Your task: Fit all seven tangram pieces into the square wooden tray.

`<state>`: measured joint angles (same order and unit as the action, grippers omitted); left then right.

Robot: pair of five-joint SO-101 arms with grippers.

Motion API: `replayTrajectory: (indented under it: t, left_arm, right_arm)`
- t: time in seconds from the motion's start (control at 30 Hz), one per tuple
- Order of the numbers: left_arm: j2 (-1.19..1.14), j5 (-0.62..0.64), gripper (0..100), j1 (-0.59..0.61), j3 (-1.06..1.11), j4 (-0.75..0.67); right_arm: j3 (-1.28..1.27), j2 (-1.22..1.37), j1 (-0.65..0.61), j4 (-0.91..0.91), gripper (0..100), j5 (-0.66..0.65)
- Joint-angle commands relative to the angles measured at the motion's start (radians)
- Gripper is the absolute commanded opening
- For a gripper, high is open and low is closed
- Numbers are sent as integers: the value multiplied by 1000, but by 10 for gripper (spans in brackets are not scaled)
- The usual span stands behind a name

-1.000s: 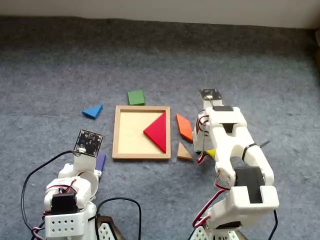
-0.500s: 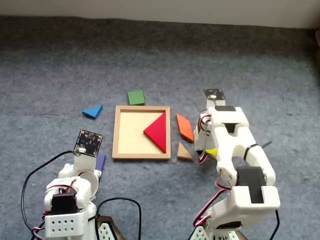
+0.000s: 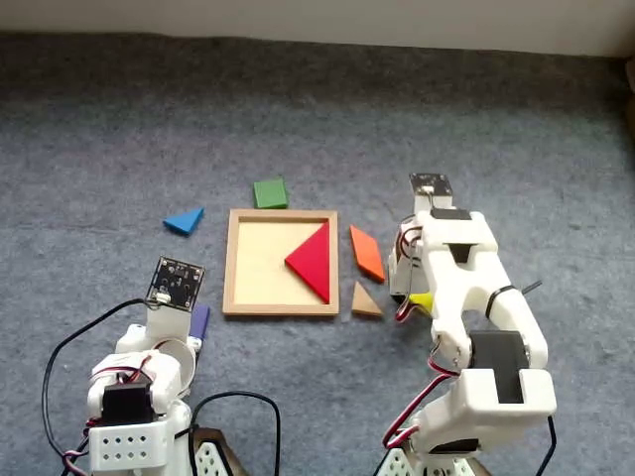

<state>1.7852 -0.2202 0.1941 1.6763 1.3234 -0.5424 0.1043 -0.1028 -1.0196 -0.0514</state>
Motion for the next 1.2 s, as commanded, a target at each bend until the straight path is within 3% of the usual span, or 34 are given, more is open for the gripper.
replayTrajectory:
  t: [0.0,0.27,0.47,0.63,0.9,1.17]
  left_arm:
    - [25,3,6,4,19,5]
    - [25,3,6,4,19,5]
    - [25,3,6,4,19,5]
    - [25,3,6,4,19,5]
    - [25,3,6,4,19,5]
    - [25,3,6,4,19,5]
  right_arm:
    - [64,-4,25,47,229,-18]
    - [-18,-234,5,51,228,-87]
    - [-56,-375,-59,48,228,-221]
    - [-50,-380,-102,54,228,-304]
    - [-19,-380,-263,145,228,-554]
    - [-15,-338,-412,297,228,-624]
